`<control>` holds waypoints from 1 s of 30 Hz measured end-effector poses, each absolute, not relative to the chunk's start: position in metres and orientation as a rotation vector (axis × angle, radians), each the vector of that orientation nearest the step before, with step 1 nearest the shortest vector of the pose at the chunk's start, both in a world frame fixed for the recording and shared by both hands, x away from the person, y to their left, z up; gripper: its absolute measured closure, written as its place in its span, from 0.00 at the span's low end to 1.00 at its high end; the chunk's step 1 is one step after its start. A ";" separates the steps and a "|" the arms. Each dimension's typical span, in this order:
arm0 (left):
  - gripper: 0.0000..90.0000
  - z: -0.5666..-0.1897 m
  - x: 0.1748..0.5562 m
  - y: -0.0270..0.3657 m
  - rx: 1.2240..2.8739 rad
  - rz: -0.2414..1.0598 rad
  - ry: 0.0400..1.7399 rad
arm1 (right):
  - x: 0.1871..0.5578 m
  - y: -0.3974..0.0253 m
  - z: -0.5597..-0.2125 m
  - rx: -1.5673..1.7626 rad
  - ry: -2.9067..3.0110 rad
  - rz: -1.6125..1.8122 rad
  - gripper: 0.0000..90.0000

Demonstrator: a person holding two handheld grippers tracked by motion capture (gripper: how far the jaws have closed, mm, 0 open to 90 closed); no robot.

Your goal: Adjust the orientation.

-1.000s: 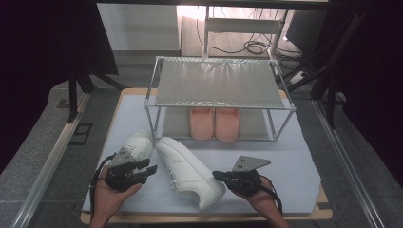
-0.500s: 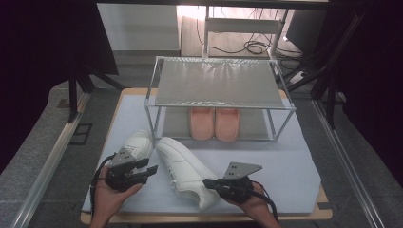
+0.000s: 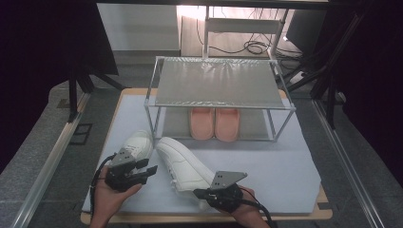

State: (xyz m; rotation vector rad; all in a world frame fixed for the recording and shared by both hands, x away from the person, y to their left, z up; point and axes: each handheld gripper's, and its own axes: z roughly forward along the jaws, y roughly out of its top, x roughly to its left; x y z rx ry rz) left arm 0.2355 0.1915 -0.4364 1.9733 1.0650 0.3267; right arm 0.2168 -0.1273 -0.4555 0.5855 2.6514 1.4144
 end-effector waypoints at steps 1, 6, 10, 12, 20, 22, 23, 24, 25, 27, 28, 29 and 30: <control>0.61 -0.437 0.236 0.191 1.974 0.326 1.065 | 0.217 -0.127 -0.456 0.584 2.652 1.412 1.00; 0.61 -0.437 0.235 0.191 1.975 0.327 1.064 | 0.219 -0.130 -0.454 0.599 2.639 1.409 1.00; 0.61 -0.437 0.236 0.191 1.978 0.326 1.065 | 0.224 -0.139 -0.449 0.636 2.599 1.431 1.00; 0.61 -0.438 0.236 0.191 1.979 0.323 1.066 | 0.227 -0.143 -0.448 0.656 2.584 1.449 1.00; 0.61 -0.438 0.235 0.191 1.977 0.324 1.069 | 0.245 -0.166 -0.442 0.757 2.472 1.498 1.00; 0.61 -0.438 0.235 0.191 1.977 0.323 1.068 | 0.253 -0.175 -0.442 0.795 2.435 1.503 1.00; 0.61 -0.438 0.236 0.191 1.977 0.323 1.069 | 0.257 -0.180 -0.443 0.822 2.419 1.509 1.00; 0.61 -0.438 0.236 0.190 1.979 0.322 1.069 | 0.262 -0.184 -0.444 0.848 2.404 1.511 1.00; 0.61 -0.439 0.236 0.190 1.980 0.321 1.068 | 0.268 -0.190 -0.447 0.885 2.371 1.490 1.00; 0.61 -0.439 0.236 0.190 1.983 0.320 1.068 | 0.278 -0.200 -0.450 0.932 2.380 1.535 1.00; 0.61 -0.439 0.236 0.190 1.983 0.320 1.069 | 0.281 -0.204 -0.452 0.945 2.384 1.554 1.00; 0.61 -0.439 0.237 0.190 1.982 0.320 1.069 | 0.282 -0.205 -0.453 0.945 2.378 1.549 1.00; 0.61 -0.440 0.237 0.190 1.982 0.321 1.070 | 0.282 -0.206 -0.454 0.941 2.375 1.538 1.00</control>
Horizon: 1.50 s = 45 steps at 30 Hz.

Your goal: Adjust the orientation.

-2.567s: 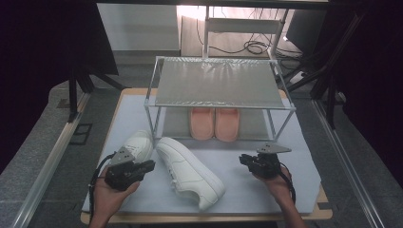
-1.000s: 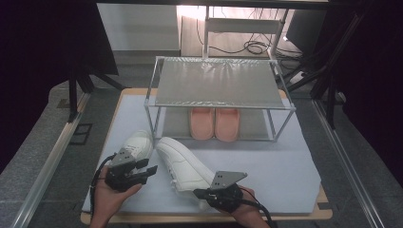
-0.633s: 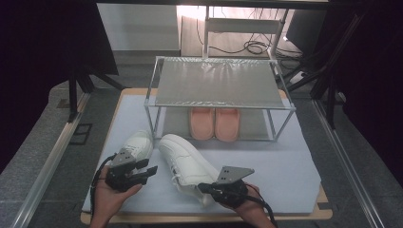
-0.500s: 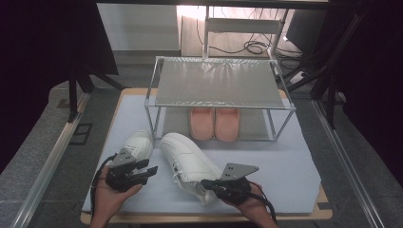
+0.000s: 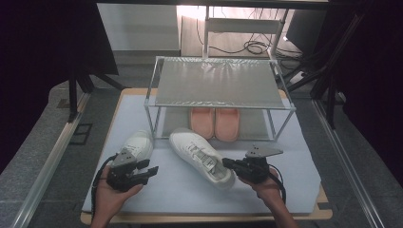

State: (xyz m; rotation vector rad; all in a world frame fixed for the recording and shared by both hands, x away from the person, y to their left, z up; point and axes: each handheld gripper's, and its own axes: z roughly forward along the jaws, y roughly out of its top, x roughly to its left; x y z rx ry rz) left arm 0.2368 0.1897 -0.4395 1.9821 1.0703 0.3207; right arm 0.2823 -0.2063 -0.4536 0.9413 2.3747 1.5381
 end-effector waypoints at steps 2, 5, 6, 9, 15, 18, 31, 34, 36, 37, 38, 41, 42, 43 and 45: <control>0.61 -0.440 0.237 0.190 1.981 0.320 1.070 | 0.283 -0.207 -0.453 0.941 2.381 1.526 1.00; 0.61 -0.439 0.236 0.190 1.981 0.322 1.067 | 0.284 -0.208 -0.453 0.940 2.383 1.530 1.00; 0.61 -0.439 0.237 0.190 1.979 0.322 1.067 | 0.284 -0.208 -0.453 0.935 2.383 1.535 1.00; 0.61 -0.440 0.237 0.190 1.978 0.323 1.068 | 0.283 -0.207 -0.451 0.916 2.389 1.579 0.90; 0.61 -0.440 0.237 0.188 1.982 0.319 1.064 | 0.283 -0.204 -0.449 0.893 2.390 1.548 0.89; 0.61 -0.439 0.237 0.188 1.981 0.321 1.063 | 0.283 -0.204 -0.448 0.895 2.390 1.538 0.83; 0.61 -0.439 0.238 0.189 1.976 0.320 1.063 | 0.304 -0.182 -0.435 0.868 2.467 1.405 0.67; 0.61 -0.439 0.238 0.190 1.976 0.320 1.063 | 0.307 -0.176 -0.438 0.869 2.487 1.384 0.64; 0.61 -0.439 0.238 0.189 1.975 0.320 1.063 | 0.308 -0.172 -0.440 0.866 2.494 1.365 0.61; 0.61 -0.439 0.238 0.189 1.976 0.320 1.063 | 0.309 -0.170 -0.441 0.866 2.497 1.354 0.60; 0.61 -0.439 0.238 0.189 1.977 0.319 1.061 | 0.310 -0.168 -0.441 0.866 2.500 1.347 0.59; 0.61 -0.440 0.238 0.187 1.981 0.318 1.059 | 0.314 -0.164 -0.443 0.873 2.513 1.319 0.56; 0.61 -0.440 0.238 0.187 1.982 0.317 1.058 | 0.316 -0.163 -0.443 0.879 2.520 1.314 0.56; 0.61 -0.440 0.238 0.187 1.983 0.316 1.057 | 0.319 -0.162 -0.443 0.879 2.535 1.300 0.56; 0.61 -0.440 0.238 0.186 1.984 0.316 1.056 | 0.322 -0.159 -0.442 0.879 2.556 1.266 0.57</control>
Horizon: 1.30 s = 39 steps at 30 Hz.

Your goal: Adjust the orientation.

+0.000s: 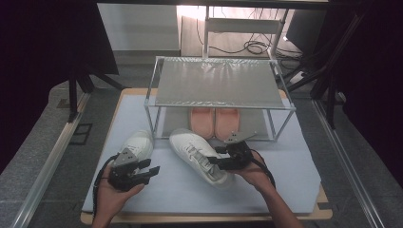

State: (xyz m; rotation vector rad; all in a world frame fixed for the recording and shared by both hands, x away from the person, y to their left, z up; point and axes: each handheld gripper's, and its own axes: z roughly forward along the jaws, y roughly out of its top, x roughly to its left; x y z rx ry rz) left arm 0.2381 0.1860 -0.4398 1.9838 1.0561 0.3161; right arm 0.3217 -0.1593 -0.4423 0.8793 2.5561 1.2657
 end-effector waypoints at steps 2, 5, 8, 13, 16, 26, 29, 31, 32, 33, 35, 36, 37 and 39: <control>0.61 -0.440 0.238 0.186 1.984 0.316 1.055 | 0.323 -0.157 -0.441 0.862 2.567 1.224 0.61; 0.61 -0.440 0.238 0.186 1.983 0.317 1.056 | 0.323 -0.155 -0.441 0.862 2.571 1.189 0.69; 0.61 -0.439 0.238 0.187 1.979 0.319 1.056 | 0.323 -0.157 -0.442 0.870 2.556 1.166 0.77; 0.61 -0.439 0.238 0.187 1.976 0.324 1.058 | 0.322 -0.166 -0.445 0.879 2.513 1.204 0.88; 0.61 -0.439 0.238 0.187 1.976 0.324 1.058 | 0.322 -0.169 -0.446 0.886 2.494 1.253 0.90; 0.61 -0.438 0.237 0.189 1.971 0.329 1.060 | 0.305 -0.156 -0.449 0.809 2.588 1.388 0.91; 0.61 -0.437 0.236 0.190 1.968 0.330 1.060 | 0.304 -0.154 -0.456 0.823 2.619 1.384 0.90; 0.61 -0.437 0.236 0.191 1.966 0.332 1.062 | 0.306 -0.156 -0.458 0.858 2.612 1.389 0.90; 0.61 -0.437 0.237 0.191 1.966 0.332 1.063 | 0.307 -0.157 -0.458 0.869 2.609 1.381 0.90; 0.61 -0.438 0.237 0.191 1.966 0.331 1.064 | 0.308 -0.158 -0.459 0.880 2.610 1.366 0.90; 0.61 -0.438 0.237 0.190 1.970 0.330 1.063 | 0.309 -0.162 -0.461 0.901 2.608 1.363 0.90; 0.61 -0.439 0.237 0.189 1.973 0.328 1.063 | 0.309 -0.164 -0.461 0.904 2.606 1.355 0.89; 0.61 -0.439 0.238 0.189 1.975 0.326 1.062 | 0.308 -0.166 -0.461 0.908 2.604 1.355 0.89; 0.61 -0.439 0.238 0.188 1.977 0.325 1.061 | 0.308 -0.170 -0.462 0.928 2.593 1.360 0.90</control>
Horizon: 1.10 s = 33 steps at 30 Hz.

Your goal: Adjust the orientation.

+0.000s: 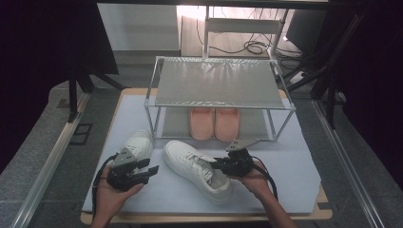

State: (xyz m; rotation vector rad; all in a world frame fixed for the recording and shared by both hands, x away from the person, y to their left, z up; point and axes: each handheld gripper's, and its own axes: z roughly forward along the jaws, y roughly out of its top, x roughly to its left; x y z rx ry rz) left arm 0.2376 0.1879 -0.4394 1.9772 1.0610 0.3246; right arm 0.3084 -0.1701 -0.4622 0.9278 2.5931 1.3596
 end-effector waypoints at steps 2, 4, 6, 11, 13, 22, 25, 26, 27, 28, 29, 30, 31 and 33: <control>0.61 -0.439 0.238 0.188 1.978 0.325 1.060 | 0.309 -0.175 -0.462 0.939 2.591 1.362 0.90; 0.61 -0.439 0.238 0.187 1.978 0.325 1.059 | 0.310 -0.179 -0.462 0.944 2.591 1.366 0.89; 0.61 -0.439 0.237 0.187 1.978 0.326 1.060 | 0.311 -0.182 -0.461 0.948 2.592 1.363 0.89; 0.61 -0.438 0.237 0.189 1.971 0.330 1.063 | 0.310 -0.194 -0.461 0.971 2.574 1.358 0.90; 0.61 -0.438 0.237 0.189 1.973 0.329 1.063 | 0.309 -0.203 -0.461 0.994 2.563 1.360 0.90; 0.61 -0.438 0.238 0.187 1.978 0.326 1.057 | 0.305 -0.240 -0.456 1.046 2.543 1.341 0.91; 0.61 -0.439 0.238 0.186 1.982 0.324 1.055 | 0.302 -0.253 -0.455 1.063 2.532 1.330 0.91; 0.61 -0.439 0.238 0.186 1.980 0.324 1.054 | 0.301 -0.258 -0.456 1.072 2.529 1.331 0.91; 0.61 -0.439 0.238 0.187 1.979 0.325 1.054 | 0.300 -0.263 -0.456 1.083 2.523 1.337 0.91; 0.61 -0.438 0.238 0.187 1.978 0.326 1.056 | 0.298 -0.269 -0.456 1.090 2.519 1.340 0.91; 0.61 -0.438 0.238 0.187 1.976 0.327 1.058 | 0.297 -0.274 -0.456 1.099 2.514 1.341 0.91; 0.61 -0.438 0.238 0.187 1.975 0.327 1.058 | 0.296 -0.279 -0.456 1.107 2.507 1.339 0.91; 0.61 -0.438 0.238 0.187 1.976 0.327 1.058 | 0.295 -0.285 -0.456 1.110 2.503 1.336 0.91; 0.61 -0.438 0.238 0.187 1.977 0.327 1.055 | 0.293 -0.294 -0.456 1.126 2.493 1.328 0.91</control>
